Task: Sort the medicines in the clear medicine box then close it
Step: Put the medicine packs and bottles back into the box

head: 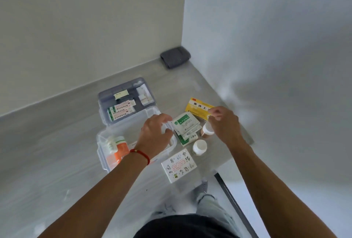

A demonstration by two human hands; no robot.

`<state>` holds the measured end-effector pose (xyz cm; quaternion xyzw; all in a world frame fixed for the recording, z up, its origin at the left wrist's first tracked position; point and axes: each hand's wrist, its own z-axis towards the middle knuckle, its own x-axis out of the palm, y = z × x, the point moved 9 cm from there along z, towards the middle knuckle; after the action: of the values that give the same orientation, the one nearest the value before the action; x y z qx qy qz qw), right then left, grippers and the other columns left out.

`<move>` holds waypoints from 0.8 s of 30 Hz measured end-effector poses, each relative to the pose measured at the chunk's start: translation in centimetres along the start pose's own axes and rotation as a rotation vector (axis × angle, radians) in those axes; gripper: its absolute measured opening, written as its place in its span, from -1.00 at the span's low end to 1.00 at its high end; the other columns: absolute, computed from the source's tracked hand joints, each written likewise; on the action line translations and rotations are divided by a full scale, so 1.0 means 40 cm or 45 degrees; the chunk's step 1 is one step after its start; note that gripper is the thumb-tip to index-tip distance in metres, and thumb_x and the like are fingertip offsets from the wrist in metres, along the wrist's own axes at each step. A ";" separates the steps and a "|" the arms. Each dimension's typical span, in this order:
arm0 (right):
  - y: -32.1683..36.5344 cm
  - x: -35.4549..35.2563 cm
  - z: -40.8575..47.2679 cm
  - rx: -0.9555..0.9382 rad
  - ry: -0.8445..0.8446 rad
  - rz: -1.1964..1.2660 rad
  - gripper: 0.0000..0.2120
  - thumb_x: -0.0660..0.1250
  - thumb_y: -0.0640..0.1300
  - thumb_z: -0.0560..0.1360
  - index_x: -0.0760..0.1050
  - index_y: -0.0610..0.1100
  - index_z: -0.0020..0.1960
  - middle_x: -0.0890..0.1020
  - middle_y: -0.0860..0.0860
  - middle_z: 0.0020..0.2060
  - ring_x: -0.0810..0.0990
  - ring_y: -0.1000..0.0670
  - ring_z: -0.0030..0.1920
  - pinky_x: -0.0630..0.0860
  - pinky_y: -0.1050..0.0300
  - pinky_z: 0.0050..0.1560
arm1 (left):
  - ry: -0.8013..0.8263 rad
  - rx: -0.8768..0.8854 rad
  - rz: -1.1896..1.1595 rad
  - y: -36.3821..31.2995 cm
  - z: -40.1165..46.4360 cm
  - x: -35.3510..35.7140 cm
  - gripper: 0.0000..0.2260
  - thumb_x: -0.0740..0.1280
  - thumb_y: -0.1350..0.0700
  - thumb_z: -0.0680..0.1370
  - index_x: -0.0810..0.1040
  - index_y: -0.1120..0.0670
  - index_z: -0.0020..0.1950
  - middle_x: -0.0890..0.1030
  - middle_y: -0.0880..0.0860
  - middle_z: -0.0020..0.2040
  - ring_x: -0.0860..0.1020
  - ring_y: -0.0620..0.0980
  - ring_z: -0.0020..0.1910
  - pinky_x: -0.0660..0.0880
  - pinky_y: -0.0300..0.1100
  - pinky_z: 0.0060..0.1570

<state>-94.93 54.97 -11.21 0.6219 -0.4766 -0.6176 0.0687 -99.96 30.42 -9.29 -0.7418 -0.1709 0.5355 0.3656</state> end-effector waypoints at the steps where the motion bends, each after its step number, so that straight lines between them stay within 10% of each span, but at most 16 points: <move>1: -0.006 0.007 0.045 0.007 0.050 -0.041 -0.73 0.36 -0.23 0.51 0.63 -0.11 0.19 0.70 -0.05 0.17 0.65 -0.04 0.10 0.44 0.24 -0.01 | -0.040 -0.022 -0.004 -0.007 0.006 0.000 -0.71 0.35 0.19 0.50 0.57 -0.03 0.20 0.57 -0.08 0.10 0.52 -0.11 0.09 0.52 -0.16 0.12; 6: -0.054 0.056 0.206 0.031 0.323 -0.344 -0.53 0.42 -0.21 0.41 0.57 -0.02 0.32 0.70 -0.09 0.15 0.65 -0.15 0.18 0.56 0.01 0.23 | -0.190 -0.180 0.000 -0.041 0.015 0.010 -0.71 0.38 0.21 0.49 0.59 -0.04 0.16 0.60 -0.07 0.05 0.55 -0.09 0.04 0.49 -0.28 -0.01; 10: -0.089 0.108 0.258 0.020 0.505 -0.379 -0.50 0.46 -0.16 0.41 0.47 -0.05 0.33 0.60 -0.17 0.11 0.60 -0.17 0.14 0.61 0.04 0.02 | -0.318 -0.288 0.017 -0.054 0.001 0.012 -0.73 0.37 0.23 0.49 0.61 0.00 0.16 0.61 -0.08 0.03 0.55 -0.13 0.00 0.35 -0.50 -0.13; 15: -0.081 0.155 0.294 -0.094 0.579 -0.567 -0.32 0.57 -0.04 0.37 0.31 -0.17 0.35 0.40 -0.23 0.24 0.35 -0.23 0.33 0.35 0.04 0.24 | -0.514 -0.365 -0.056 -0.068 -0.029 -0.006 -0.75 0.35 0.31 0.49 0.65 0.11 0.12 0.67 -0.02 0.00 0.60 -0.09 -0.02 0.48 -0.45 -0.09; 24: -0.042 0.161 0.292 -0.385 0.587 -0.958 -0.24 0.58 0.06 0.35 0.30 -0.17 0.38 0.39 -0.19 0.29 0.39 -0.24 0.34 0.46 -0.12 0.28 | -0.591 -0.418 -0.074 -0.030 -0.064 -0.027 -0.76 0.35 0.31 0.47 0.67 0.09 0.06 0.69 -0.05 -0.05 0.63 -0.12 -0.04 0.45 -0.56 -0.16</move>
<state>-105.22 57.38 -19.54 0.8556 -0.0948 -0.5077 0.0340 -97.85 29.62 -7.30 -0.6434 -0.3557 0.6454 0.2071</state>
